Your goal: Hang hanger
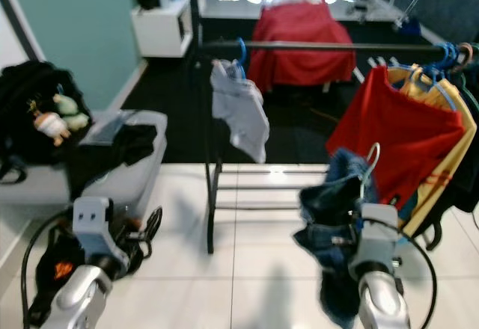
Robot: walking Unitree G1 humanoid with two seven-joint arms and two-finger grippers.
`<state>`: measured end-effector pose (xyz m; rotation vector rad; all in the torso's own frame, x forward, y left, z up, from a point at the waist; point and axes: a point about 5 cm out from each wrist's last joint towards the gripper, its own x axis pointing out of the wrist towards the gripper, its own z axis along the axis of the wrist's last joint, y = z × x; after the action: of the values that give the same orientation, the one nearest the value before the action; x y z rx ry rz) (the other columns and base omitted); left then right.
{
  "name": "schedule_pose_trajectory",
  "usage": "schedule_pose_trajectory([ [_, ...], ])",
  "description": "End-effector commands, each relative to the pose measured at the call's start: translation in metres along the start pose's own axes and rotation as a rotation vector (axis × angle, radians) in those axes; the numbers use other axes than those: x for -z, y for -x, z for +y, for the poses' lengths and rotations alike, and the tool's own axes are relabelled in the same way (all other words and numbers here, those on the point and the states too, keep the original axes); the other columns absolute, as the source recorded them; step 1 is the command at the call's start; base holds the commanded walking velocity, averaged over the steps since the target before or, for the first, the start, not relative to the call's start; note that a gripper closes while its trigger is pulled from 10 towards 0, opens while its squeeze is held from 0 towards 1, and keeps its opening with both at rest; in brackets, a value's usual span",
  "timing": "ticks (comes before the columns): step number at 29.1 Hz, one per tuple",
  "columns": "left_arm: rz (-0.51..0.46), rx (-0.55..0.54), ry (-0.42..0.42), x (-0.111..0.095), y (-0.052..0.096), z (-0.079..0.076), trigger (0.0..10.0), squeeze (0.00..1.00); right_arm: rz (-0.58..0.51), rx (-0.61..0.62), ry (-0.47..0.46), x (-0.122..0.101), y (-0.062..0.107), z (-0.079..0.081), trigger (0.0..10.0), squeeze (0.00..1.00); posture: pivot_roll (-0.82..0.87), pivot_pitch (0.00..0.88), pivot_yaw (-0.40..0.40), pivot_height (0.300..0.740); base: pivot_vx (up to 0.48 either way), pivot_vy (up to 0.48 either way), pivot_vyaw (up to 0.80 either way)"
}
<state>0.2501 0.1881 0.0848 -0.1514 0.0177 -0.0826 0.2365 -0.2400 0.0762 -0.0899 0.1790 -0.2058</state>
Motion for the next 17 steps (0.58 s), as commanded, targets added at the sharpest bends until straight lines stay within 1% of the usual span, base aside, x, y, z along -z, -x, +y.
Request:
schedule_pose_trajectory([
  [1, 0.015, 0.003, 0.004, 0.0038, 0.0017, -0.0013, 10.0, 0.0, -0.056, 0.026, -0.002, -0.0106, -0.0007, -0.007, 10.0, 0.0, -0.05, 0.053, -0.014, 0.74, 0.48, 0.0, 0.0],
  [17, 0.02, 0.002, 0.001, 0.0039, 0.0026, -0.0014, 10.0, 0.0, -0.058, 0.022, -0.016, -0.0109, 0.0002, -0.0072, 10.0, 0.0, -0.04, 0.058, -0.011, 0.74, 0.48, 0.0, 0.0],
])
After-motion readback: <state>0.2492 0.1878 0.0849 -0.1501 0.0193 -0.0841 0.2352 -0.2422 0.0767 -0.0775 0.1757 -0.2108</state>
